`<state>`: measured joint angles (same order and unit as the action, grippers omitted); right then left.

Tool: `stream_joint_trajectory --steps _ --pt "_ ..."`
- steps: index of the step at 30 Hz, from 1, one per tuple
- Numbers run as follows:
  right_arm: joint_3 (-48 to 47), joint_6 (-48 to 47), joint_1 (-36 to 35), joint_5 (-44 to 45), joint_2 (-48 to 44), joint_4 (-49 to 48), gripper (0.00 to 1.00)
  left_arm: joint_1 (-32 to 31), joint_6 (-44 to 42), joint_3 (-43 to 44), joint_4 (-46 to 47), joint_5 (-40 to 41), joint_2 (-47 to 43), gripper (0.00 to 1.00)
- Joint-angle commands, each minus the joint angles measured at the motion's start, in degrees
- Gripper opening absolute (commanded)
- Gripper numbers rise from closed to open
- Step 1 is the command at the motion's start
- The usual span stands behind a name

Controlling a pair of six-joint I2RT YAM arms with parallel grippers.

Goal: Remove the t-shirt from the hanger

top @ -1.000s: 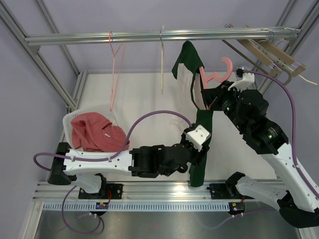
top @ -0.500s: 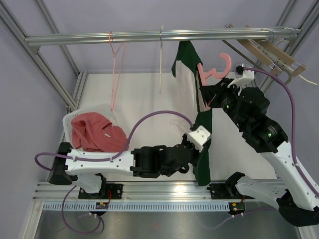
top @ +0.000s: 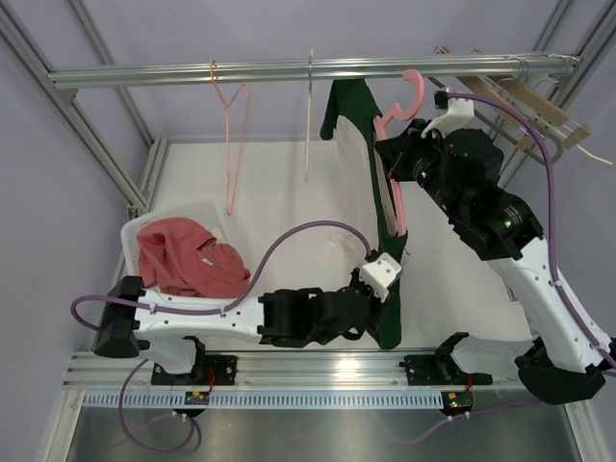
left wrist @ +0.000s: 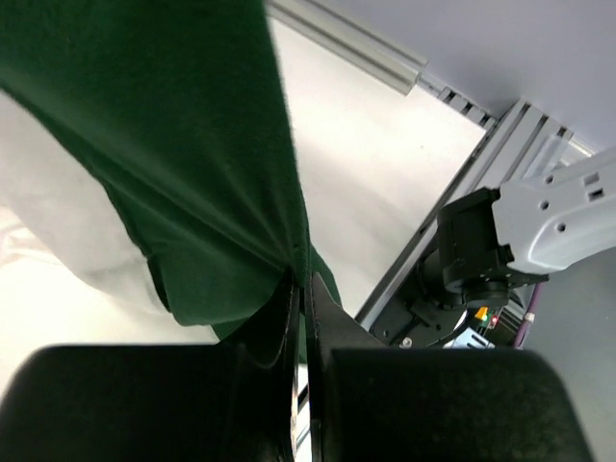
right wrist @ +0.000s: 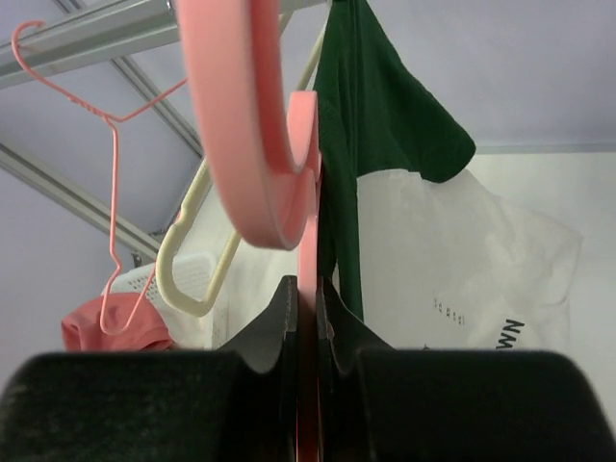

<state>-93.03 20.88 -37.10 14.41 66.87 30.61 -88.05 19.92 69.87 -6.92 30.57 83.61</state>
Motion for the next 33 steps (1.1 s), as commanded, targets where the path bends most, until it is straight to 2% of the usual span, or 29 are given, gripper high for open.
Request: stream_joint_trajectory --steps 1,4,7,10,11,15,21,27,33 --pt "-14.08 -2.25 1.32 -0.87 1.67 -10.41 0.00 -0.46 4.07 -3.59 0.68 -4.02 -0.73 0.00" --pt "-19.98 -1.90 2.99 -3.50 2.74 -6.72 0.00 -0.46 4.51 -5.00 1.29 -4.46 -0.73 0.00" --pt "-19.73 -1.20 3.17 -6.57 0.03 -3.56 0.00 -0.46 3.64 -5.62 1.03 -3.59 -1.43 0.00" --pt "-13.95 0.12 3.09 -11.23 -6.10 -1.35 0.00 -0.46 2.14 -5.53 0.07 -1.30 -3.88 0.00" --pt "-9.40 0.73 3.09 -12.03 -7.97 -1.26 0.00 -0.46 1.09 -5.36 0.06 -0.34 -4.77 0.00" --pt "2.20 1.53 3.18 -12.48 -17.89 -2.39 0.00 -0.46 -2.42 -2.47 -0.81 1.24 -8.64 0.00" --pt "9.88 1.18 3.09 -11.07 -28.54 -0.03 0.00 -0.46 -9.27 2.64 -1.08 4.23 -12.68 0.00" --pt "10.33 1.70 3.09 -14.14 -36.10 6.30 0.00 0.33 -18.15 10.72 0.76 7.31 -10.76 0.00" --pt "6.03 2.58 2.91 -20.12 -41.82 11.75 0.00 6.22 -22.73 15.74 5.40 3.36 -9.17 0.00"
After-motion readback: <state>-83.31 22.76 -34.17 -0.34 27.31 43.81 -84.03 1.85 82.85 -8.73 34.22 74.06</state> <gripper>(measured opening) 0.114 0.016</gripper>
